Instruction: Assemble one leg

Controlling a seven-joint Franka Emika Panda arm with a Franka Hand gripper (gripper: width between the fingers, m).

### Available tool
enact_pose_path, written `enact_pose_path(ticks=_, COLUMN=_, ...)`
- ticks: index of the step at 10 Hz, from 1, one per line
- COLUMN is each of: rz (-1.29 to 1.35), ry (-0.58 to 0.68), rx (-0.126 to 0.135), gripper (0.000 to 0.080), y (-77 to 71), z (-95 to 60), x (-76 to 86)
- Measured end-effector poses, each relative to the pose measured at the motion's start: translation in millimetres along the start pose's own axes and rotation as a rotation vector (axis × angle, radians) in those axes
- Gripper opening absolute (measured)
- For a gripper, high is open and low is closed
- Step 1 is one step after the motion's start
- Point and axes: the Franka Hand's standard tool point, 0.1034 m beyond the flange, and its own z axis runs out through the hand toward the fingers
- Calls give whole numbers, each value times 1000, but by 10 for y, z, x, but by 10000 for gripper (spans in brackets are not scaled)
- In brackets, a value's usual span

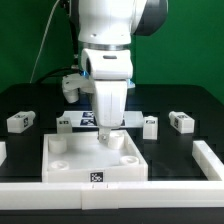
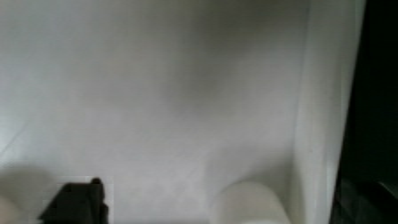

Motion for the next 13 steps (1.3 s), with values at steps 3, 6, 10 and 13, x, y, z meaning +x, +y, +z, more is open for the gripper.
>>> enact_pose_path(ticks=3, rz=6, ry=9, rx=25, gripper=650, y=-184, z=98, x=-22)
enact_pose_path(ticks=6, rz=-5, ry=22, rx=59, gripper=650, y=-277, z=288, x=-33)
enact_pose_path(ticks=10, rz=28, ry=19, rx=61, gripper=638, y=-259, z=274, x=9)
enact_pose_path(ticks=13, rz=30, ry=20, rx=64, gripper=458, y=-273, z=290, x=-2)
